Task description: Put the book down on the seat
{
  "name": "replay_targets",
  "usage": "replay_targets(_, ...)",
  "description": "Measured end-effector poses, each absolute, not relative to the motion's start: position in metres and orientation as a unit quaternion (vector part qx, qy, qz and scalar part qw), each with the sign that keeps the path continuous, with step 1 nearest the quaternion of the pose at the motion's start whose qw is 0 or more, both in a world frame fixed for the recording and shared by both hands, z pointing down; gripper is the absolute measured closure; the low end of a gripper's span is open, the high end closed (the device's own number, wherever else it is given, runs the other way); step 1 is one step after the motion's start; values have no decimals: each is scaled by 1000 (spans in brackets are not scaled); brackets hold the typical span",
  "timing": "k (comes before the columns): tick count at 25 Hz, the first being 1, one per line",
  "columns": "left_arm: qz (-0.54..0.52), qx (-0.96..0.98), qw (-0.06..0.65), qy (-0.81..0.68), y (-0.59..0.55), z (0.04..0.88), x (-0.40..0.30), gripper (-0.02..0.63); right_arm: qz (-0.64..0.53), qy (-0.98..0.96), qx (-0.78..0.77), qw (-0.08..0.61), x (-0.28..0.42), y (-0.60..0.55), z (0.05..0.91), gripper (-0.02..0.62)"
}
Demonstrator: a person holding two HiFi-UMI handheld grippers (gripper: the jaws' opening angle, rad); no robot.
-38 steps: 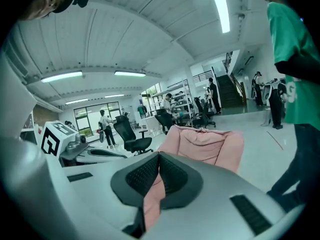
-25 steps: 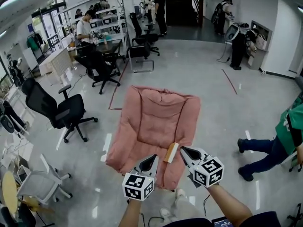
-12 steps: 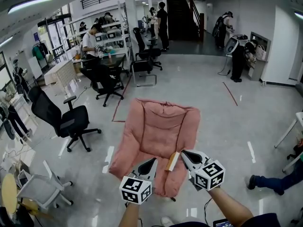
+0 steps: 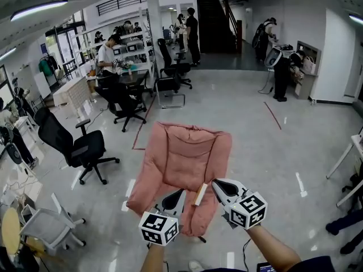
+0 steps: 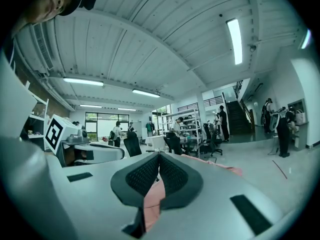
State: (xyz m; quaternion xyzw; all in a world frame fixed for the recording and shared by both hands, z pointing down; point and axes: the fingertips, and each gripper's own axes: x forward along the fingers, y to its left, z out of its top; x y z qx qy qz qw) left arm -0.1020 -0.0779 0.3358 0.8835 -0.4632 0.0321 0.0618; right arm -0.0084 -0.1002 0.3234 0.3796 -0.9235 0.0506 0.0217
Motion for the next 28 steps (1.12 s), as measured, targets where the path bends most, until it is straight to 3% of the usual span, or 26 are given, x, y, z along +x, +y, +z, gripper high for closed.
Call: replay_targets(28,15,867,12,-498,26,295,-36,601,6,-935,355,-6,40,6,279,577)
